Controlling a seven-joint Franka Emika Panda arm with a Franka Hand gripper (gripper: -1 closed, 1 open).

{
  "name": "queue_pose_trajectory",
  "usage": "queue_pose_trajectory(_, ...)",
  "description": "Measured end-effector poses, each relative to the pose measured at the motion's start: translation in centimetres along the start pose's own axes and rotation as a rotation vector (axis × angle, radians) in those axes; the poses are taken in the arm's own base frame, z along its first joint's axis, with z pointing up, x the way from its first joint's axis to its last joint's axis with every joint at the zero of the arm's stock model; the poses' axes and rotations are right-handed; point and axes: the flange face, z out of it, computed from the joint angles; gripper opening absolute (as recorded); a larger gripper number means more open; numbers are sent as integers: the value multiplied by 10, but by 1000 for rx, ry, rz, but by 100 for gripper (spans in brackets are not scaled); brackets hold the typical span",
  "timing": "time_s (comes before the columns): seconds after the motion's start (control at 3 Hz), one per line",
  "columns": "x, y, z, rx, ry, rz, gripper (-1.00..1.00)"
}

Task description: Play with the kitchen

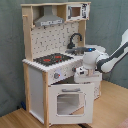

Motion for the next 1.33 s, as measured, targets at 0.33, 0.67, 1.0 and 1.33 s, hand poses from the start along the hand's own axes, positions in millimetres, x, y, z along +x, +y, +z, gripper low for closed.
queue_pose_trajectory(0.33, 1, 3, 8, 5, 28, 5, -100)
queue_pose_trajectory(0.67, 12, -1, 13, 12, 55, 38, -100)
queue_pose_trajectory(1.0, 24, -6, 16, 21, 85, 90, -100)
queue_pose_trajectory(1.33, 35, -12, 18, 35, 118, 136, -100)
